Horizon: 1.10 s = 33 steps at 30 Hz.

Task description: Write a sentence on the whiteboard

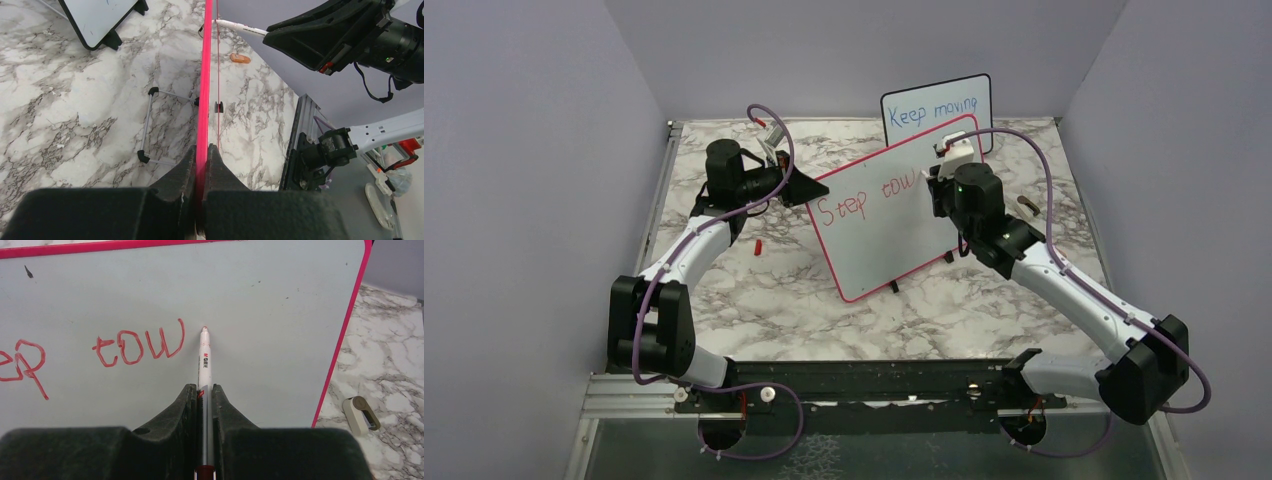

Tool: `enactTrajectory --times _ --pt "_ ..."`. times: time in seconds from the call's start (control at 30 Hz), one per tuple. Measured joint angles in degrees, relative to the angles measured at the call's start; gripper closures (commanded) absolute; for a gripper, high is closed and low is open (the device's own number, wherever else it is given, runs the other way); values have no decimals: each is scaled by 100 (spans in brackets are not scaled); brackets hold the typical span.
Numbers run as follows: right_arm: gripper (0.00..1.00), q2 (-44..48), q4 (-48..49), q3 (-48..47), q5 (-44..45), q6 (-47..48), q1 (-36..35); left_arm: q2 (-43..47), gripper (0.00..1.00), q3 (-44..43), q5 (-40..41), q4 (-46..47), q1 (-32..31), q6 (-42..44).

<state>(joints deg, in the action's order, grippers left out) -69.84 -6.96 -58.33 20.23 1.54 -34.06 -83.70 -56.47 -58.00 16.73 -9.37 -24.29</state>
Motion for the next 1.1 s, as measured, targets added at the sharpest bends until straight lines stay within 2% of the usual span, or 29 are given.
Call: enactTrajectory --times 1.1 --pt "100 -24 90 -2 -393 -4 39 -35 100 -9 -7 -15 24 -4"
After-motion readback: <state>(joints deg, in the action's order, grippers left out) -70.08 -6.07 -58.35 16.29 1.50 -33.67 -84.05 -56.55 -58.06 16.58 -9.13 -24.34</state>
